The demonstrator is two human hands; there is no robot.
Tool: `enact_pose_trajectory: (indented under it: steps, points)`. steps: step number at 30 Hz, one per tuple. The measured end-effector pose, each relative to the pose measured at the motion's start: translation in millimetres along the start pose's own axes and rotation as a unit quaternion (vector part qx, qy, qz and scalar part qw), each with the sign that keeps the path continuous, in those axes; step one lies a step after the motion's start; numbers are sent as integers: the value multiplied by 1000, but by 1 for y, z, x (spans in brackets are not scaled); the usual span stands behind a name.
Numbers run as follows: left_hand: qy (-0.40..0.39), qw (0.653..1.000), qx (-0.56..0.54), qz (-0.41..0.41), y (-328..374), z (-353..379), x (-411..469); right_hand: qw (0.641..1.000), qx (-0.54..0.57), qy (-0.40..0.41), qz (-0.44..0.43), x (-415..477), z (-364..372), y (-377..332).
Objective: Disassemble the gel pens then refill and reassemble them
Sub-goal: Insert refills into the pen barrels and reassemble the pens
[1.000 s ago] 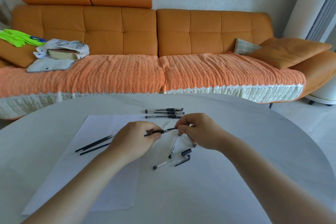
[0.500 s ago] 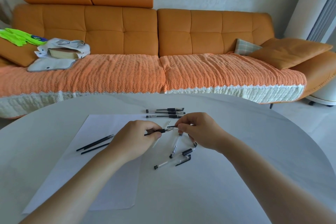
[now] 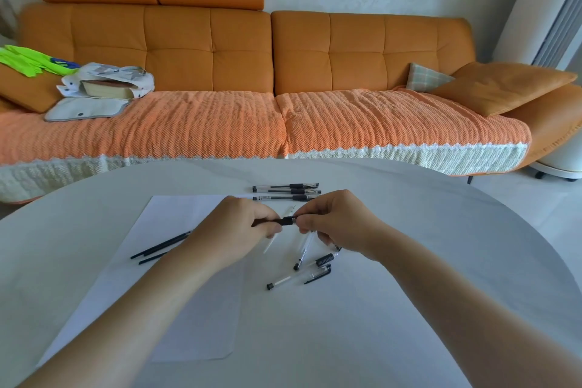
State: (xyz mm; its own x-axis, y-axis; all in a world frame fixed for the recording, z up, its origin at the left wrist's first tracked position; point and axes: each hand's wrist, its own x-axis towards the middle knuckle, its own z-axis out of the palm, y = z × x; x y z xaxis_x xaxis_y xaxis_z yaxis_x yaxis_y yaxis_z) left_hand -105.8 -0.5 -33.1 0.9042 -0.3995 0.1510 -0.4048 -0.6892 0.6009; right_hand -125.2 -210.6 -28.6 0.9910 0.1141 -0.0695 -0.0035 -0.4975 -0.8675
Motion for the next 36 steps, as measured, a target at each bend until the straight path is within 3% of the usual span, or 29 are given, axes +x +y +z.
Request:
enact_pose_trajectory:
  steps: [6,11,14,20,26,36]
  points:
    - [49,998,-11,46,4,-5,13,999,24,35,-34,12,-5,-11]
    - [63,996,-25,56,-3,-1,49,988,-129,53,-68,44,-25,-15]
    - [40,996,57,64,-16,12,73,975,-198,75,-65,67,-34,1]
    - [81,992,91,45,-31,23,87,970,-224,79,-43,96,-46,39]
    - [-84,978,188,-37,-15,35,81,961,-270,43,-37,103,-41,51]
    - [-137,966,198,-92,-7,36,72,946,-319,27,-52,87,-39,41]
